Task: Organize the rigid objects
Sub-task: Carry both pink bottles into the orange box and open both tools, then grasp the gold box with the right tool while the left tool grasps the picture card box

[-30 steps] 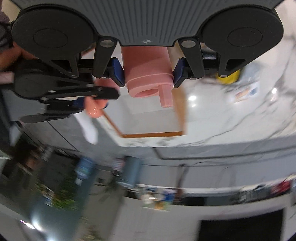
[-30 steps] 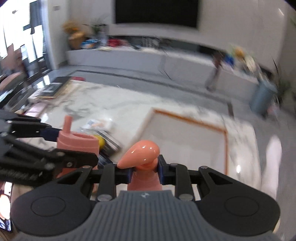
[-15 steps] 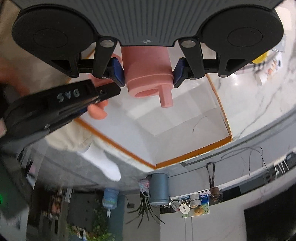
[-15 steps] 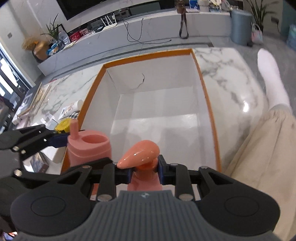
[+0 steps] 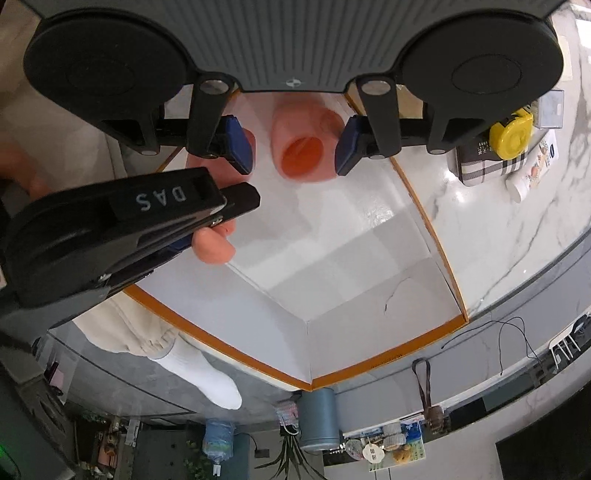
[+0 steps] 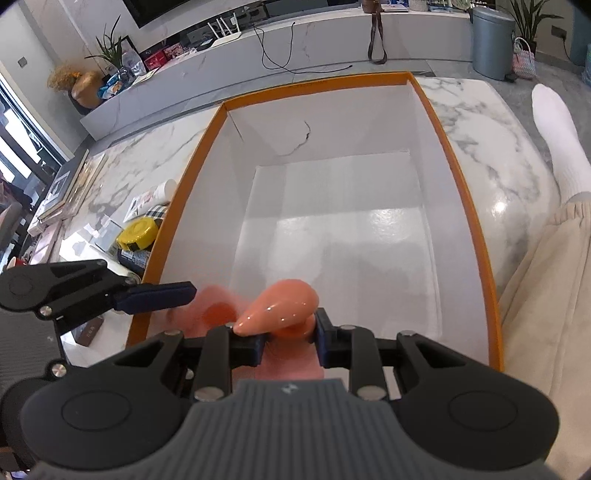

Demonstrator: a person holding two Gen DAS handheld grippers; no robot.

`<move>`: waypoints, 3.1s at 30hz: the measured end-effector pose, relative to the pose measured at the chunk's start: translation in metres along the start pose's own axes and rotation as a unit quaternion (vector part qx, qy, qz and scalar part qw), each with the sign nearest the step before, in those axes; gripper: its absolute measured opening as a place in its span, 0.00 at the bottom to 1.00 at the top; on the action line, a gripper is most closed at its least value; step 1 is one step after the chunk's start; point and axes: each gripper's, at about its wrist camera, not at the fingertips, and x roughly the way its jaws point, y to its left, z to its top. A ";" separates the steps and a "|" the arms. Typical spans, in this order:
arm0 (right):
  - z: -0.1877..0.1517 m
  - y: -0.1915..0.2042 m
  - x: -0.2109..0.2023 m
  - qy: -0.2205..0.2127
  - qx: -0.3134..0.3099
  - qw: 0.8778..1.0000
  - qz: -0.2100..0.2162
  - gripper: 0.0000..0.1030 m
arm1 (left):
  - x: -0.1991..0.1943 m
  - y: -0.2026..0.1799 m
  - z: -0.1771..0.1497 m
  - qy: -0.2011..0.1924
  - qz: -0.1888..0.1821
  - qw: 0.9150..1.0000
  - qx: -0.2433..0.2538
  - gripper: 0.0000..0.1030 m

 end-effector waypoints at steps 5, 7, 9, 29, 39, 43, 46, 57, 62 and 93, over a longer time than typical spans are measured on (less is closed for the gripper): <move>-0.002 0.005 0.000 -0.006 -0.015 1.000 -0.019 0.25 | -0.014 0.012 -0.001 -0.009 -0.018 1.000 -0.024 0.60; -0.002 0.007 0.000 -0.011 -0.019 0.999 -0.031 0.25 | -0.025 0.023 -0.002 -0.020 -0.038 0.998 -0.047 0.60; -0.001 0.007 0.002 -0.013 -0.017 0.999 -0.034 0.25 | -0.036 0.032 -0.004 -0.034 -0.049 0.995 -0.076 0.61; -0.011 0.054 0.009 -0.009 -0.046 0.998 -0.034 0.26 | -0.061 0.084 -0.037 -0.031 0.023 0.983 -0.178 0.61; -0.017 0.067 0.015 0.009 -0.031 0.999 -0.020 0.42 | -0.066 0.092 -0.049 -0.027 0.034 0.982 -0.183 0.61; -0.018 0.072 0.009 0.016 -0.035 0.999 -0.016 0.49 | -0.069 0.097 -0.054 -0.024 0.038 0.982 -0.186 0.61; -0.016 0.073 0.002 0.013 -0.031 0.999 -0.015 0.53 | -0.075 0.102 -0.058 -0.027 0.042 0.981 -0.185 0.61; 0.003 0.119 -0.031 -0.052 -0.119 0.991 -0.018 0.55 | -0.105 0.138 -0.074 -0.028 0.086 0.979 -0.181 0.61; 0.006 0.156 -0.017 -0.042 -0.163 0.986 0.011 0.55 | -0.109 0.158 -0.085 -0.006 0.105 0.978 -0.178 0.62; 0.014 0.226 0.127 0.172 -0.330 0.918 -0.137 0.57 | -0.021 0.261 -0.150 0.164 0.150 0.840 -0.494 0.90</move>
